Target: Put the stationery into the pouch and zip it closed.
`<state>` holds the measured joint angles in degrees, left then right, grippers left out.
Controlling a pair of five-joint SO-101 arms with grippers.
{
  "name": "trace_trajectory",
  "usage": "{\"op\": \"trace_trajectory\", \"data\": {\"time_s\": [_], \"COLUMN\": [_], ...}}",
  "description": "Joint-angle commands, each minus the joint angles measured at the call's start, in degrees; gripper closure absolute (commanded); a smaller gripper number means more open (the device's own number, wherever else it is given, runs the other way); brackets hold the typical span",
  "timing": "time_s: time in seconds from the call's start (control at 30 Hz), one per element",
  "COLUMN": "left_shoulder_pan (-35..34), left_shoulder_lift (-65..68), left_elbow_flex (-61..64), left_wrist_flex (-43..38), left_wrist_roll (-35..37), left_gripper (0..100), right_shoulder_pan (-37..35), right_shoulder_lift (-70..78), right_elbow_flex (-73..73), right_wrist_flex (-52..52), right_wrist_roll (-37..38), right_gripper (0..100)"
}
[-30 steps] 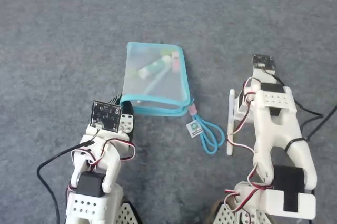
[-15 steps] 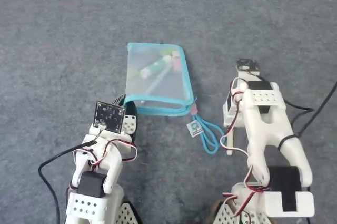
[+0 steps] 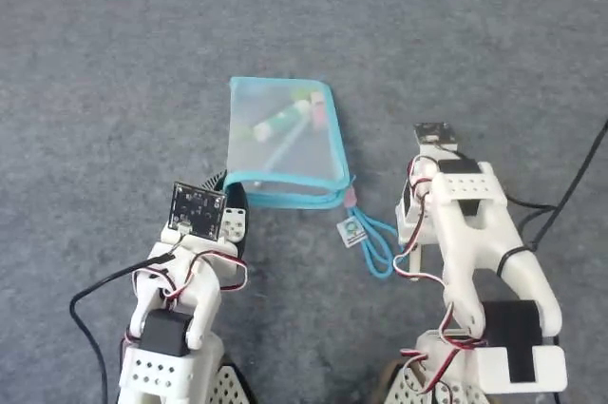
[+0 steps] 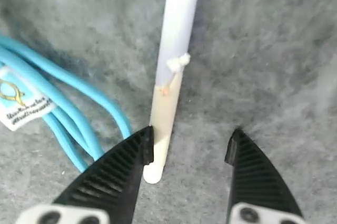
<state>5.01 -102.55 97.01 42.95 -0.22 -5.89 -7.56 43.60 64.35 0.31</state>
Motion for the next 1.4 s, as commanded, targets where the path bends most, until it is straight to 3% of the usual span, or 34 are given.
{"op": "trace_trajectory", "data": {"time_s": [0.0,0.3,0.53,0.77,0.9,1.03,1.37], "left_shoulder_pan": [0.6,0.6,0.6,0.6,1.0,1.0,1.1], "left_shoulder_lift": [0.1,0.1,0.1,0.2,0.3,0.3,0.3], "left_elbow_flex": [-0.4,-0.4,-0.4,-0.4,-0.4,-0.4,-0.4], "left_wrist_flex": [-1.5,-1.5,-1.5,-1.5,-1.5,-1.6,-1.5], "left_wrist_roll": [1.2,1.2,1.2,1.2,1.2,1.2,1.2], "left_gripper": [99,99,99,99,99,99,99], "right_shoulder_pan": [-2.2,-2.5,-2.2,2.7,7.6,7.7,-0.5], "right_shoulder_lift": [-0.3,-0.2,-0.6,-2.5,-9.1,-19.5,-43.2], "right_elbow_flex": [1.6,3.9,5.1,3.0,-1.5,-3.3,-12.7], "right_wrist_flex": [-1.9,-2.2,-2.4,-0.7,4.1,8.9,23.5], "right_wrist_roll": [1.2,1.2,1.8,12.6,14.3,14.7,14.2], "right_gripper": [77.9,79.4,99.5,99.2,99.2,99.2,99.2]}}
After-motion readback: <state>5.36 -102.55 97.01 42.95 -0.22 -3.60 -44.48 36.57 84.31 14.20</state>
